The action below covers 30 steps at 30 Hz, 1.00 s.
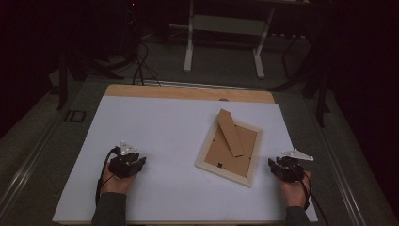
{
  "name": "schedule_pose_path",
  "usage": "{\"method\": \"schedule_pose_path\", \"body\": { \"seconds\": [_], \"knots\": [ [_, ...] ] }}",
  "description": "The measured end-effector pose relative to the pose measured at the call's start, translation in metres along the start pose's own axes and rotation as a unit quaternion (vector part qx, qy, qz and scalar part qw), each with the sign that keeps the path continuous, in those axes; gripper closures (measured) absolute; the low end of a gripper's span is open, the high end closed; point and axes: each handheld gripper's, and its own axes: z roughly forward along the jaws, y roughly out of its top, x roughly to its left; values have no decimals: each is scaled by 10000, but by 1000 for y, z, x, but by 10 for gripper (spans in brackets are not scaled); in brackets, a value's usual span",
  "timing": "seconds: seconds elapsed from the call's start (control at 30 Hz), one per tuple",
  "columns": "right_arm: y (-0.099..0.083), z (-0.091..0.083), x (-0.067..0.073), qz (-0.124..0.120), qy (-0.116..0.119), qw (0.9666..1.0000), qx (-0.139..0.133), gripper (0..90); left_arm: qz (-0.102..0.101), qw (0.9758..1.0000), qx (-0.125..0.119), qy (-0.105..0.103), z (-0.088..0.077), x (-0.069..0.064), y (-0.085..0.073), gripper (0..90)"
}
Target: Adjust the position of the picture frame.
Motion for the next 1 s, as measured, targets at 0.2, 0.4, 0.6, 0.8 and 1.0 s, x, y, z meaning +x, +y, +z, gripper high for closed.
{"method": "schedule_pose_path", "body": {
  "seconds": [0.2, 0.4, 0.6, 0.8, 1.0],
  "knots": [
    [3, -3, 5, -6, 182, 9998, -83, 728, 128, 9996, -250, 59, -7, -2, 1, 657],
    [4, -5, 8, 25, 327, 9993, -163, 833, 171, 9994, -302, -62, -5, -2, 1, 686],
    [6, -7, 15, -89, 439, 9988, -189, 898, 126, 9992, -328, -209, -6, -3, 2, 686],
    [7, -3, 23, -221, 607, 9978, -135, 900, 140, 9981, -516, -308, -8, -4, 3, 679],
    [7, 3, 32, -341, 649, 9973, -18, 900, 107, 9980, -533, -312, -11, -4, 3, 750]
  ]
}}
